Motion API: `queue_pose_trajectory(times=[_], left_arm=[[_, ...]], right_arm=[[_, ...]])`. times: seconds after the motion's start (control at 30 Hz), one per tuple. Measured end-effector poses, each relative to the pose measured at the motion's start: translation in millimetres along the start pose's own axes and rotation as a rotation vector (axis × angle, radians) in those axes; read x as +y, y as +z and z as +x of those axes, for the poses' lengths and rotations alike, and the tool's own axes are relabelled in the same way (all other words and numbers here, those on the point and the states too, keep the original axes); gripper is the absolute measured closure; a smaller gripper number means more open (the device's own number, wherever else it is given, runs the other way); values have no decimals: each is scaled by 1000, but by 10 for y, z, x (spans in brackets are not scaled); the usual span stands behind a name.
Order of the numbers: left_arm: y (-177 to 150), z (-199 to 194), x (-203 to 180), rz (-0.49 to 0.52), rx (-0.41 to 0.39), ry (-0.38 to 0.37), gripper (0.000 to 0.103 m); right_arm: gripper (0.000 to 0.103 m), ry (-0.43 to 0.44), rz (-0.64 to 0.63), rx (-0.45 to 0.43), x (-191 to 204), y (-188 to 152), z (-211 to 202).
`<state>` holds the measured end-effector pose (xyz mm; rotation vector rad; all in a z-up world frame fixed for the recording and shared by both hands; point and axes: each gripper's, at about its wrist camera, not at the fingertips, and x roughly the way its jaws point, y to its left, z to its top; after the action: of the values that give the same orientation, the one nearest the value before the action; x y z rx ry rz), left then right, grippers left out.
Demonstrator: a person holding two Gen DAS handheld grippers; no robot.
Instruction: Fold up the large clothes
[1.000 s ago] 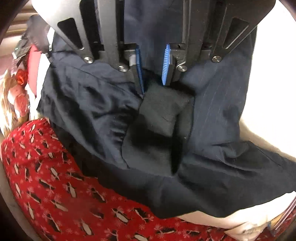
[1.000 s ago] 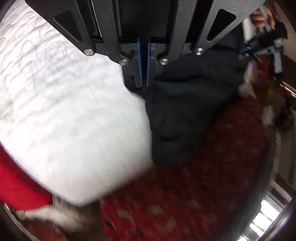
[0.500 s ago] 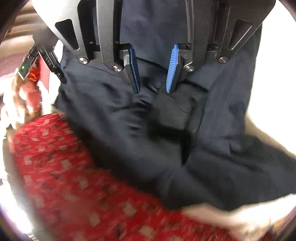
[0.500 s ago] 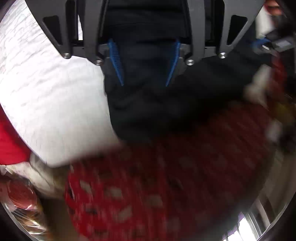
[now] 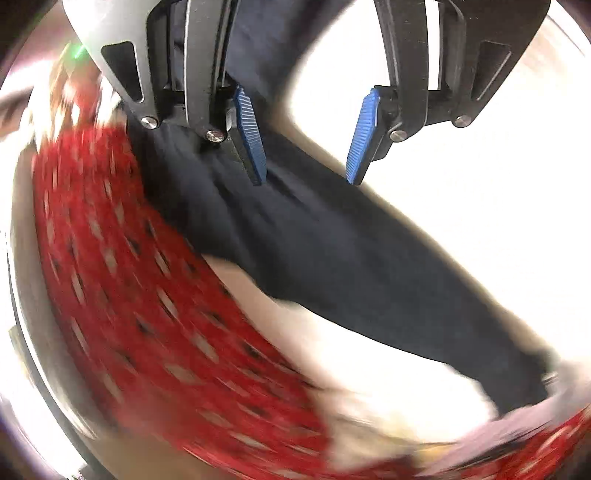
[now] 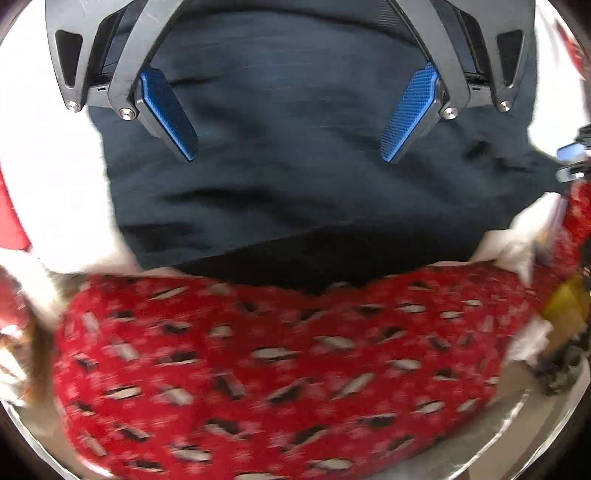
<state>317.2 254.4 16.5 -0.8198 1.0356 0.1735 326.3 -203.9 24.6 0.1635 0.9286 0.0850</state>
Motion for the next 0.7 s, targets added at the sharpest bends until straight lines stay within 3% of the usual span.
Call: queue_pose_trajectory(times=[0.1, 0.13, 0.17, 0.2, 0.33, 0.4, 0.5, 0.57, 0.63, 0.7], left_arm=[[299, 1, 434, -135, 18, 29, 60], [388, 11, 497, -154, 25, 34, 60], [456, 28, 494, -151, 27, 42, 60], [536, 58, 435, -128, 29, 50, 60], [695, 355, 35, -31, 57, 103, 59], [733, 580, -69, -15, 81, 176, 59], [676, 914, -81, 11, 161, 379, 62], [599, 846, -101, 84, 117, 427, 69], [470, 655, -41, 153, 75, 582, 69], [322, 429, 234, 162, 51, 638, 69]], right_arm=[[0, -22, -31, 143, 275, -116, 455], [1, -92, -80, 105, 413, -131, 508], [1, -130, -118, 10, 511, -200, 440], [1, -148, -133, 7, 554, -221, 449], [0, -64, -64, 9, 341, -262, 487], [0, -67, -70, -2, 324, -308, 492], [0, -66, -70, -12, 350, -236, 493], [0, -59, -66, -16, 356, -283, 506], [0, -53, -64, -17, 336, -312, 496], [0, -51, -63, -19, 327, -321, 498]])
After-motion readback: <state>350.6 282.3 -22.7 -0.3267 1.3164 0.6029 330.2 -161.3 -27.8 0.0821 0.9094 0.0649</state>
